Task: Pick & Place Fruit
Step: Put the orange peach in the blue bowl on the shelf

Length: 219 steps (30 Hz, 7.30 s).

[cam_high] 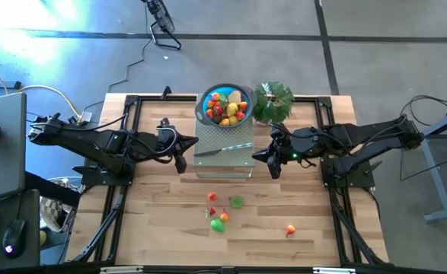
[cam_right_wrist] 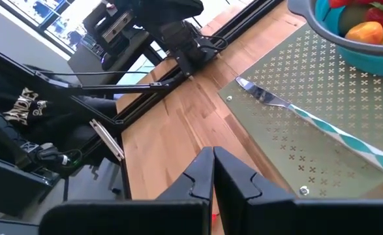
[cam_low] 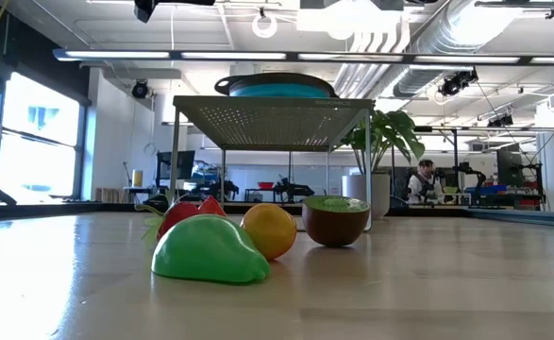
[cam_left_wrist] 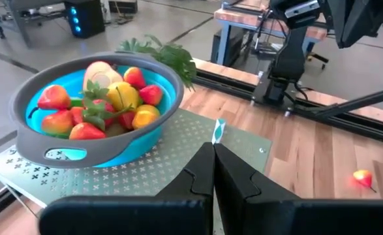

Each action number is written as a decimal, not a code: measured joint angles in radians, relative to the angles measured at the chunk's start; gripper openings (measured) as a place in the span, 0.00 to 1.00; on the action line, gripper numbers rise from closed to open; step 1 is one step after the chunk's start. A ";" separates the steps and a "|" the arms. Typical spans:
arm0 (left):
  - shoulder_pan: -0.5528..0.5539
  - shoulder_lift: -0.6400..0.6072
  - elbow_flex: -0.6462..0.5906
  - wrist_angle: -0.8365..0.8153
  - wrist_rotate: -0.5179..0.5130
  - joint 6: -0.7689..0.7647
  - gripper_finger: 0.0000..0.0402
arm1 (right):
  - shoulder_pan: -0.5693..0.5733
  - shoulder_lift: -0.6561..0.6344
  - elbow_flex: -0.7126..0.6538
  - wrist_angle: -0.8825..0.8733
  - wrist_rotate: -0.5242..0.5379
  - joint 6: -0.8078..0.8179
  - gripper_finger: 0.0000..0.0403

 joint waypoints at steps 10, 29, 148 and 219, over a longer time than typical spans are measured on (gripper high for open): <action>0.000 0.000 0.000 -0.003 0.078 0.000 0.00 | 0.050 0.000 0.000 -0.069 -0.016 0.141 0.01; 0.000 0.000 0.000 -0.054 0.081 0.000 0.00 | 0.121 0.000 0.000 -0.683 -0.048 0.708 0.01; 0.000 0.000 0.000 -0.165 0.077 -0.052 0.00 | 0.589 0.602 -0.185 -0.228 -0.236 1.302 0.30; 0.000 0.000 0.000 -0.180 0.042 -0.053 0.00 | -0.381 0.199 -0.181 0.773 0.229 -0.251 0.28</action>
